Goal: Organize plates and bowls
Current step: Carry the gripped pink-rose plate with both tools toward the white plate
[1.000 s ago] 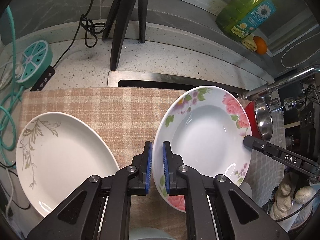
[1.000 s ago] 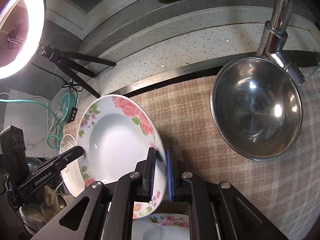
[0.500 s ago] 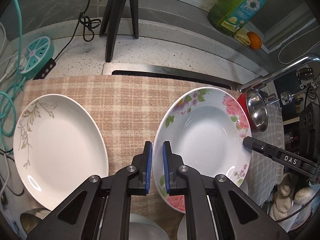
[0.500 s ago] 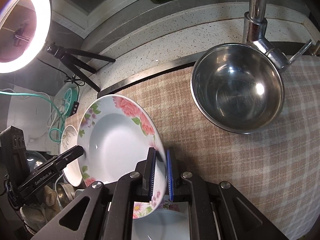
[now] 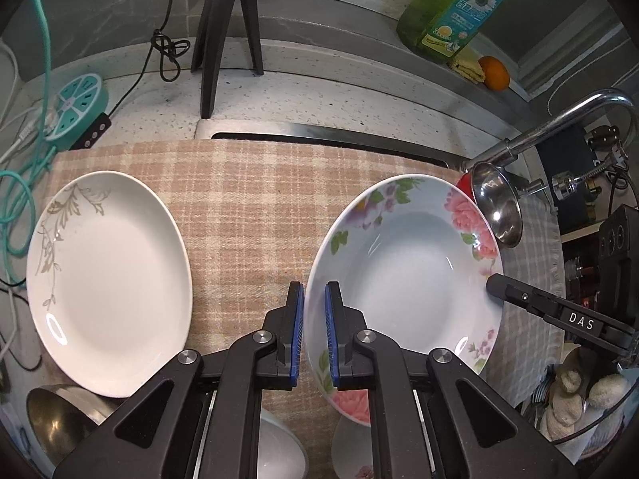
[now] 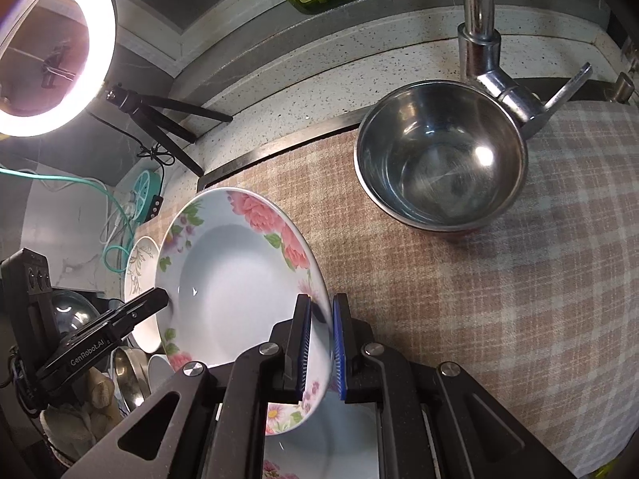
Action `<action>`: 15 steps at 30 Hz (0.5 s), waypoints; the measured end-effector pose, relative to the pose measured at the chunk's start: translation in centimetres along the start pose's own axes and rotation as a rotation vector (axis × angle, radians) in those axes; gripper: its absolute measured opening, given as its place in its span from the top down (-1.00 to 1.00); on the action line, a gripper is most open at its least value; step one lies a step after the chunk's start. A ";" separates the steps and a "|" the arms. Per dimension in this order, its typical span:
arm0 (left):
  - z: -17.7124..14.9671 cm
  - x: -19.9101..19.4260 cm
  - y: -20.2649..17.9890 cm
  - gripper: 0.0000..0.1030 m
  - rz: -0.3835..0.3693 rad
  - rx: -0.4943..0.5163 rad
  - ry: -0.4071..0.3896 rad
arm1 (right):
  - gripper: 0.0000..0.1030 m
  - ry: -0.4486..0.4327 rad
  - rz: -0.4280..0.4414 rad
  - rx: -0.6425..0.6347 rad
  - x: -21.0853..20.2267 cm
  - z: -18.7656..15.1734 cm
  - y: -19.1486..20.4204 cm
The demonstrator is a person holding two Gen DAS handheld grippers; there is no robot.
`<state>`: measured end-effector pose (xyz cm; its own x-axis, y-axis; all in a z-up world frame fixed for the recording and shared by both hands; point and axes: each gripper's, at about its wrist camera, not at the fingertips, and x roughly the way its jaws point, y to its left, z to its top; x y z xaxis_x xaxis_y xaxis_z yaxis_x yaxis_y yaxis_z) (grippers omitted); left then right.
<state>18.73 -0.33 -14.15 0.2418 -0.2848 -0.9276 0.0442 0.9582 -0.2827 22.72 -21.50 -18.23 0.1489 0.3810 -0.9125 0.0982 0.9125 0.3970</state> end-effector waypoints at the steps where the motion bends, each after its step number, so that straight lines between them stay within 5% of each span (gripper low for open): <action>1: -0.2 -0.1 -0.1 0.83 0.001 -0.001 -0.002 | 0.80 0.000 0.001 -0.001 -0.1 -0.1 -0.2; 15: -3.2 -0.7 -1.9 0.83 0.003 -0.008 -0.011 | 0.80 0.003 0.011 -0.009 -1.7 -2.4 -1.8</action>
<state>15.42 -2.09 -13.77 0.2522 -0.2818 -0.9258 0.0356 0.9587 -0.2821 19.97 -23.45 -17.61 0.1468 0.3918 -0.9083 0.0875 0.9095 0.4065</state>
